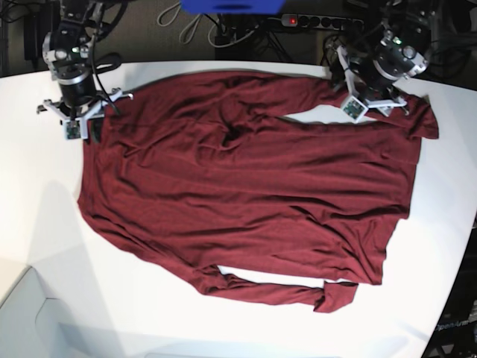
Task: Layout the t-shirt on the table in an organized manner, then fold the t-shirt properly
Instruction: 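Grasp the shirt edge near the sleeve seam with the left gripper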
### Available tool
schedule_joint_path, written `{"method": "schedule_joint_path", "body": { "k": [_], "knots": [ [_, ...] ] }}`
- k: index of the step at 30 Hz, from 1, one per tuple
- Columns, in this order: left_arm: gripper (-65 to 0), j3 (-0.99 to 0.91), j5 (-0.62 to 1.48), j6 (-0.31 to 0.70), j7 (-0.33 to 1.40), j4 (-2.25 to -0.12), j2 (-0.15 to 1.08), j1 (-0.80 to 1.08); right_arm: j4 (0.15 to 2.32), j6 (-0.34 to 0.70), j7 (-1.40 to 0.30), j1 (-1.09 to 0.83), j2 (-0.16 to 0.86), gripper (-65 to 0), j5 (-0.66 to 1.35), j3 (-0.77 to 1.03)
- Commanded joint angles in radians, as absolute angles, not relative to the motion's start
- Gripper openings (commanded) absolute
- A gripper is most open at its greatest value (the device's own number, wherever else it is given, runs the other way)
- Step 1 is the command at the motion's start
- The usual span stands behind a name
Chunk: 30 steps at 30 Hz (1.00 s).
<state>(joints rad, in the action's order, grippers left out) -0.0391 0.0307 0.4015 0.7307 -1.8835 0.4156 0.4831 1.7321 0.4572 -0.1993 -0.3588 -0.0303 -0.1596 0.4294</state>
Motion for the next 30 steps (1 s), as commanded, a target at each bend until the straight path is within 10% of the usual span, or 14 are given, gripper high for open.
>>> {"method": "schedule_joint_path", "body": {
  "k": [1,12,23,30],
  "knots": [
    [-28.8,-0.045,0.031,0.4,0.717,-1.897,0.426,0.481,1.748,0.458,-0.176,-0.357,-0.022,-53.2,-0.153,0.433],
    [-31.0,-0.045,0.031,0.4,0.717,-1.85,0.427,0.469,1.748,0.458,-0.176,-0.358,-0.022,-53.3,-0.153,0.433],
    [-65.0,-0.056,0.031,0.397,0.716,-1.856,0.423,0.466,1.748,0.458,-0.176,-0.358,-0.022,-53.4,-0.153,0.433],
    [-64.7,-0.056,0.031,0.397,0.716,-1.914,0.421,0.423,1.748,0.458,-0.176,-0.358,-0.021,-53.4,-0.153,0.433]
  ]
}}
